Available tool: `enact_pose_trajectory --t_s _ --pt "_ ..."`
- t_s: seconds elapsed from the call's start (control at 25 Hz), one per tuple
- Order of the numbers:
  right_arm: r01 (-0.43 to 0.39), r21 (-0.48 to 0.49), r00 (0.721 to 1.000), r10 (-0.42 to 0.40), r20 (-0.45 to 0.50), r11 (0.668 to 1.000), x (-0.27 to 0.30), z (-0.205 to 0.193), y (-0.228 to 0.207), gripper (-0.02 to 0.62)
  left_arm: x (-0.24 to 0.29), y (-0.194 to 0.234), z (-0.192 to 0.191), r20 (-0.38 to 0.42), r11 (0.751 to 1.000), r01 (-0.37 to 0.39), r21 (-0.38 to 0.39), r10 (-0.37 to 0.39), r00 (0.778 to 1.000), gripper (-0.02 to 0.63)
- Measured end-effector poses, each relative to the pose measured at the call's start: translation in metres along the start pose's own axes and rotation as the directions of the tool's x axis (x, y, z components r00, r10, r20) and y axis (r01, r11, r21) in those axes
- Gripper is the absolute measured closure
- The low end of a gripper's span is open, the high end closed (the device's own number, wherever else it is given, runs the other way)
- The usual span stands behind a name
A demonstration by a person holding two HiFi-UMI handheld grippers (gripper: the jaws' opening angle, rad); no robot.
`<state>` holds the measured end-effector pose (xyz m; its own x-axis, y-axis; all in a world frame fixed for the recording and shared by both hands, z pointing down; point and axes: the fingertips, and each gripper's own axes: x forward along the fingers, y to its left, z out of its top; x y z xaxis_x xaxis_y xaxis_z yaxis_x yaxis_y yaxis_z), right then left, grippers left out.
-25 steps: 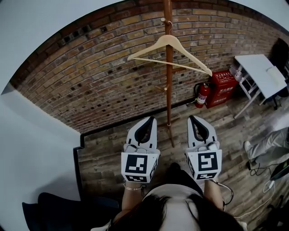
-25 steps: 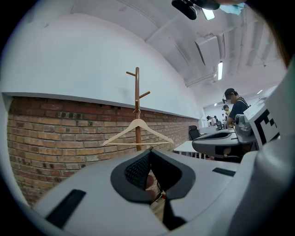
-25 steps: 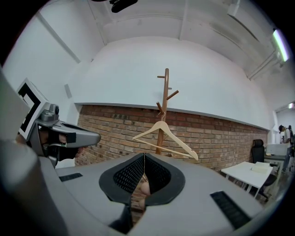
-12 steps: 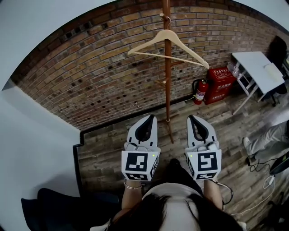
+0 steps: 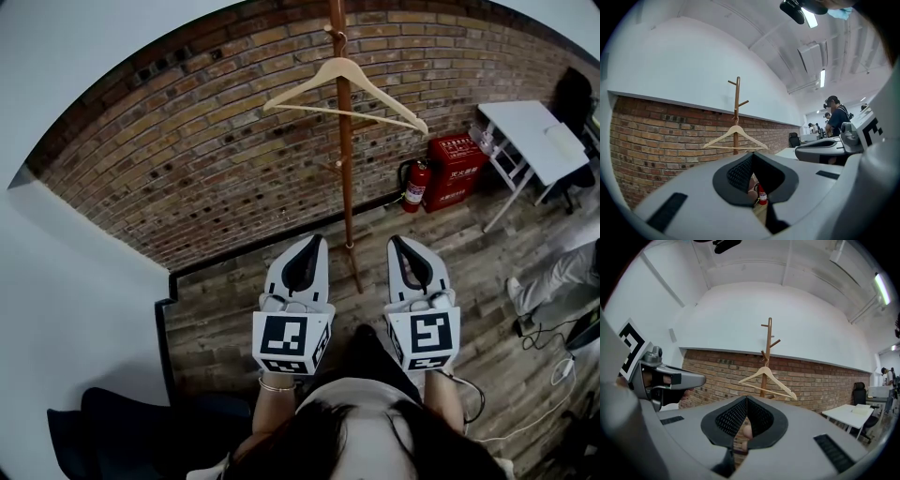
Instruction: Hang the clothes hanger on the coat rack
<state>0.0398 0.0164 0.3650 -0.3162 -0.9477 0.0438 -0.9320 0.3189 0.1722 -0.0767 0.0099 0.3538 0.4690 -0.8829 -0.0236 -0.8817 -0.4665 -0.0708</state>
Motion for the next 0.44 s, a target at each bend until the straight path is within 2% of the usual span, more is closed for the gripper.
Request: enact_pose_trajectory --t_s 0.44 --pt "-0.007 0.003 1.000 0.007 0.003 1.000 -0.025 0.002 0.007 0.557 -0.019 -0.014 0.000 -0.007 1.000 0.007 0.004 -0.007 1.000 0.595"
